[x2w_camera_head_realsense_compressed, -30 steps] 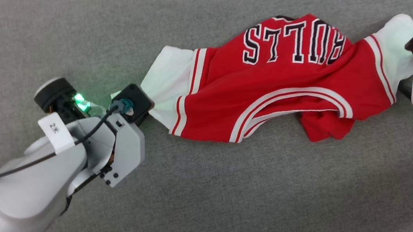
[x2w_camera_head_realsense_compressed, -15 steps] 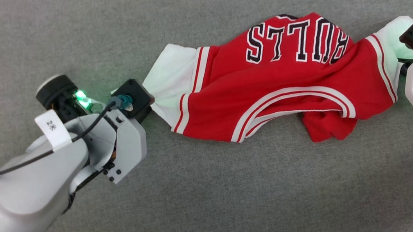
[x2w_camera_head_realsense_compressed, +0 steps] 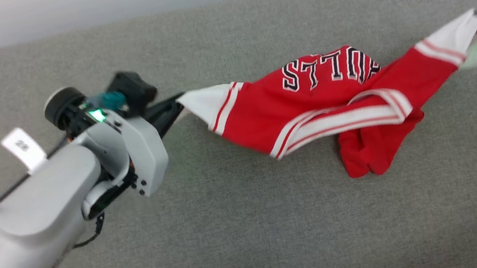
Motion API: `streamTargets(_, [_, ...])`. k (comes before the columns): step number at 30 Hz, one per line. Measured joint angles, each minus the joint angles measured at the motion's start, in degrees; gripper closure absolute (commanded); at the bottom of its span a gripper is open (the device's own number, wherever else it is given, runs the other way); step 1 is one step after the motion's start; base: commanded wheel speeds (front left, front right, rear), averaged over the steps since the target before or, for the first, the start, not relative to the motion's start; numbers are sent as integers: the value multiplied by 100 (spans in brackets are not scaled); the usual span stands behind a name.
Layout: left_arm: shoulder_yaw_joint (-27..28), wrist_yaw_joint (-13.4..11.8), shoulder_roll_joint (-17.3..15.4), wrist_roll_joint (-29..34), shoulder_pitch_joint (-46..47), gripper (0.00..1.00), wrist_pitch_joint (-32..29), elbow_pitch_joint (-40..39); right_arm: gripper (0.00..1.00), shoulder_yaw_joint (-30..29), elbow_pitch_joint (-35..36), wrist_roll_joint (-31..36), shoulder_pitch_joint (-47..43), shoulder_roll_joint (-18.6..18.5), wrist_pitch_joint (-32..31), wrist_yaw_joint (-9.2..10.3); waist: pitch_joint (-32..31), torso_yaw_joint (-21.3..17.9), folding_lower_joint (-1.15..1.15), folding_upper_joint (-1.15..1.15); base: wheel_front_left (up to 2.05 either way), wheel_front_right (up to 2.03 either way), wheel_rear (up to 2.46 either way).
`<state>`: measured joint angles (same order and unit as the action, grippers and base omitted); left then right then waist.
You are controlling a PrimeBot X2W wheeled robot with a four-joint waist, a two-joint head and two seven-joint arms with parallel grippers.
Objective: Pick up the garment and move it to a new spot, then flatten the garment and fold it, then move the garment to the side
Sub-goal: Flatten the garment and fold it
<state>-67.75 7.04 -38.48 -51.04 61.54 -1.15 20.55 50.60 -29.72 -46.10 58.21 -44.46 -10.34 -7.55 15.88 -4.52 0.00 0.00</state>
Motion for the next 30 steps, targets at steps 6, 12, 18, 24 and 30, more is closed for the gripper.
streamTargets(6, [609,-57,168,-804,-32,100,278,159,100,-1018,-670,-201,149,490,759,1,-109,89,0,0,0,0,0])
streamTargets(12, [1315,-83,641,-1617,387,100,417,703,100,-1844,-1492,-331,594,1170,1373,1,122,150,0,0,0,0,0])
streamTargets(18, [1894,-151,1152,-1926,1667,100,493,1850,100,-2627,-2328,-404,1942,1744,1770,1,537,187,0,0,0,0,0])
streamTargets(24, [2204,-246,1570,-1597,3329,100,1146,2964,100,-3017,-3033,-236,3323,2041,2228,1,1005,172,0,0,0,0,0])
streamTargets(30, [2632,-101,1760,-1612,4231,100,1535,3579,100,-3239,-3330,-120,4155,2148,2448,1,1245,138,0,0,0,0,0])
